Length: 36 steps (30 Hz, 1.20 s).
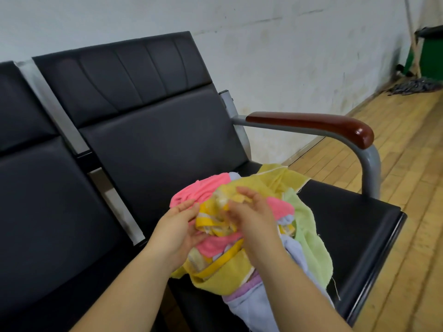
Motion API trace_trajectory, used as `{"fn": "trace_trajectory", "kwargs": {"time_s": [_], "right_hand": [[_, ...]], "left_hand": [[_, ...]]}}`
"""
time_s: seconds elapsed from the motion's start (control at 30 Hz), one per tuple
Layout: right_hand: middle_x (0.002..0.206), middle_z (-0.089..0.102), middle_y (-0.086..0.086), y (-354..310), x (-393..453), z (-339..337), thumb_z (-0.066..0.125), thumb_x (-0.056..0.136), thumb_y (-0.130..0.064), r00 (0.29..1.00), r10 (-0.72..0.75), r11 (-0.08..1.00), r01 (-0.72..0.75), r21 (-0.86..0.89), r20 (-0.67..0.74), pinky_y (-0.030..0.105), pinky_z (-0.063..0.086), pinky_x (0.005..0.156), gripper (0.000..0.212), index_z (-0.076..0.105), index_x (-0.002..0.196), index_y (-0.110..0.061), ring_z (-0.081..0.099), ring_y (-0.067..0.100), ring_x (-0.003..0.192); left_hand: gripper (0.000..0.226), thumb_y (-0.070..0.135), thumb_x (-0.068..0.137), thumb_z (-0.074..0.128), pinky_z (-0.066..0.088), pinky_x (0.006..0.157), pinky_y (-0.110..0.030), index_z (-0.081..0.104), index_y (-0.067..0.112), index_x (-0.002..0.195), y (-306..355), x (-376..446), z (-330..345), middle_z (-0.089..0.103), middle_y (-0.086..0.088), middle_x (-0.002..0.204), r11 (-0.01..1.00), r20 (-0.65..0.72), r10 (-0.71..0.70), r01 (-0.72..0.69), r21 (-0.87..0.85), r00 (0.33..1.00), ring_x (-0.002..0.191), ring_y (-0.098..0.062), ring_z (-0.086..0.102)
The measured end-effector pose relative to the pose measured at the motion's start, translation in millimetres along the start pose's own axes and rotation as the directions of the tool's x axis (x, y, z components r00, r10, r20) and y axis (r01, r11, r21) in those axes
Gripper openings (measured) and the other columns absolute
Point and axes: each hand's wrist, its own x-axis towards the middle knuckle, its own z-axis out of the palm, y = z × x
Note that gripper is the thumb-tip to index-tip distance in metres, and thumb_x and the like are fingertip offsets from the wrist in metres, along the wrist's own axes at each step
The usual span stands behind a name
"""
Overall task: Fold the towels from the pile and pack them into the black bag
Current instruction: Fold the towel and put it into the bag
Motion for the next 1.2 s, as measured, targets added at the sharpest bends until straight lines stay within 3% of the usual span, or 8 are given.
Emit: {"fn": "trace_trajectory", "kwargs": {"time_s": [0.13,0.3,0.4,0.5,0.63,0.83,1.03,1.2], "right_hand": [[0.07,0.064,0.006,10,-21,16,0.055,0.091,0.003,0.908,0.24,0.97,-0.239,-0.046,0.344,0.021,0.052,0.061,0.017,0.062,0.096,-0.012,0.063,0.01,0.059],[0.056,0.062,-0.008,9,-27,14,0.061,0.089,-0.005,0.914,0.196,0.966,-0.117,-0.233,0.355,0.018,0.053,0.058,0.008,0.058,0.087,-0.012,0.061,0.005,0.053],[0.069,0.063,-0.004,9,-32,13,0.069,0.086,-0.02,0.982,0.002,0.943,0.062,-0.328,0.191,0.029,0.055,0.067,0.013,0.058,0.091,-0.016,0.061,0.007,0.059],[0.093,0.061,-0.005,5,-22,2,0.072,0.08,-0.042,0.994,-0.089,0.935,0.061,-0.349,-0.066,0.029,0.053,0.08,0.04,0.052,0.109,-0.023,0.062,0.007,0.081],[0.132,0.057,0.003,6,5,-11,0.084,0.053,-0.062,0.99,0.133,0.991,-0.131,0.032,-0.038,0.047,0.048,0.098,0.106,0.04,0.141,-0.022,0.059,0.024,0.116],[0.121,0.065,0.016,10,-10,0,0.06,0.087,0.004,0.97,0.11,0.983,-0.138,0.118,0.215,0.051,0.047,0.098,0.058,0.043,0.141,-0.008,0.063,0.032,0.109],[0.121,0.065,0.005,35,-58,43,0.055,0.089,0.007,0.824,0.185,0.973,-0.078,-0.216,0.535,0.037,0.045,0.101,0.051,0.05,0.136,-0.014,0.062,0.018,0.111],[0.122,0.065,0.003,49,-91,68,0.063,0.084,-0.004,0.766,0.241,0.943,-0.039,-0.331,0.596,0.034,0.045,0.104,0.04,0.061,0.122,-0.018,0.059,0.016,0.117]], "left_hand": [[0.036,0.039,0.088,0.057,0.05,0.05,-0.028,0.069,0.006,0.082,-1,-8,1,0.061,-0.009,0.061,0.987,0.075,-0.156,0.152,0.055,0.985,0.052,-0.021,0.058],[0.029,0.027,0.091,0.056,0.047,0.039,-0.023,0.062,-0.001,0.083,-5,-20,-2,0.06,-0.01,0.055,0.992,0.103,-0.112,0.105,0.073,0.988,0.04,-0.016,0.055],[0.033,0.019,0.096,0.05,0.058,0.053,-0.031,0.062,-0.01,0.106,-1,-28,0,0.07,-0.023,0.088,0.999,0.119,-0.032,0.032,0.004,0.992,0.067,-0.027,0.07],[0.035,0.019,0.097,0.046,0.057,0.056,-0.028,0.063,-0.006,0.113,10,-38,0,0.072,-0.02,0.096,0.997,0.219,0.0,0.018,-0.078,0.976,0.078,-0.024,0.072],[0.042,0.024,0.087,0.049,0.06,0.07,-0.035,0.062,-0.002,0.118,17,-54,-19,0.067,-0.023,0.111,0.993,0.353,-0.088,0.054,0.105,0.932,0.093,-0.031,0.069],[0.039,0.03,0.09,0.051,0.056,0.08,-0.038,0.066,0.004,0.115,8,-57,-66,0.07,-0.019,0.107,0.988,0.126,-0.068,0.049,0.143,0.99,0.088,-0.027,0.07],[0.06,0.059,0.086,0.044,0.056,0.067,-0.037,0.06,0.013,0.121,-2,-65,-89,0.073,-0.014,0.1,0.997,0.001,-0.081,0.081,-0.007,0.997,0.088,-0.028,0.072],[0.043,0.035,0.084,0.056,0.059,0.071,-0.037,0.06,0.014,0.123,-19,-95,-123,0.071,-0.014,0.108,0.999,-0.001,0.049,-0.049,0.024,0.999,0.095,-0.026,0.07]]}}
